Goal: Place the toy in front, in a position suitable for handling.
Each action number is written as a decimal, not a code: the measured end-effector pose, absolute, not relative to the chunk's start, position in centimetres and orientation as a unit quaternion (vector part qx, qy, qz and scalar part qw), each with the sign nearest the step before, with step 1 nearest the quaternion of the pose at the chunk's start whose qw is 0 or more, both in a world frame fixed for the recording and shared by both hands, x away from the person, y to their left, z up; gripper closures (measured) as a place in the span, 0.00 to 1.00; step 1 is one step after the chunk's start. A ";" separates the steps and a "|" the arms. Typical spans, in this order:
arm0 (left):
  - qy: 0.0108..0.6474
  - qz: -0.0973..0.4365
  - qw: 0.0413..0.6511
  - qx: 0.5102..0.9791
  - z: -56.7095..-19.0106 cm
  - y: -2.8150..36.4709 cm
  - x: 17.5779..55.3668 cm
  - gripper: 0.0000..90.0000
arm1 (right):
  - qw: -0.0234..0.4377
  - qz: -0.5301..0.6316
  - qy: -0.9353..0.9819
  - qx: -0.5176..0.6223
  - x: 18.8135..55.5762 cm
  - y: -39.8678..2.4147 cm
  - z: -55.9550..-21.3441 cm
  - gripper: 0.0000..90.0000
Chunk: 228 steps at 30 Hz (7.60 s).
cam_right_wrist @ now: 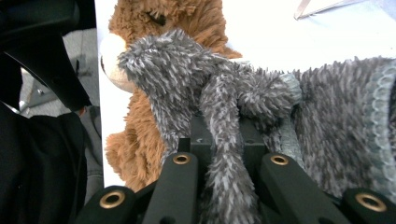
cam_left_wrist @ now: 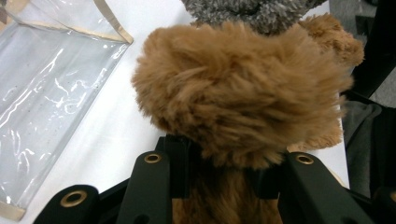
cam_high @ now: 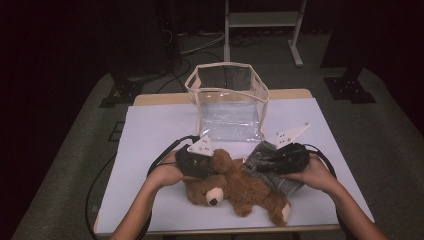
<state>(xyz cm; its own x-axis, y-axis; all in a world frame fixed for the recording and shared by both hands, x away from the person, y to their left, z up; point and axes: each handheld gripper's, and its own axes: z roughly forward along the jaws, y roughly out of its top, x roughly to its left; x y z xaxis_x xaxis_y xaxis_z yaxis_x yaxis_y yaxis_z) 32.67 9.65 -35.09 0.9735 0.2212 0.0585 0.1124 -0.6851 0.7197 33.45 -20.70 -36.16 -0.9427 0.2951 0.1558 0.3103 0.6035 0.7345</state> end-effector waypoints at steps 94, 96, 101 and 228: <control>0.069 0.049 0.354 0.931 -35.7 9.7 31.9 0.59 | -0.011 -0.459 -0.878 -0.137 32.7 -22.2 -30.0 0.89; 0.068 0.049 0.354 0.932 -35.7 9.7 31.9 0.59 | -0.013 -0.457 -0.881 -0.121 33.0 -20.6 -29.4 0.90; 0.070 0.048 0.362 0.928 -35.9 10.0 31.9 0.59 | 0.014 -0.432 -0.892 -0.129 34.4 -18.4 -32.1 0.90; -0.024 0.046 0.298 0.953 -35.7 2.4 31.8 0.42 | 0.031 -0.413 -0.892 -0.184 32.5 -22.1 -36.5 0.90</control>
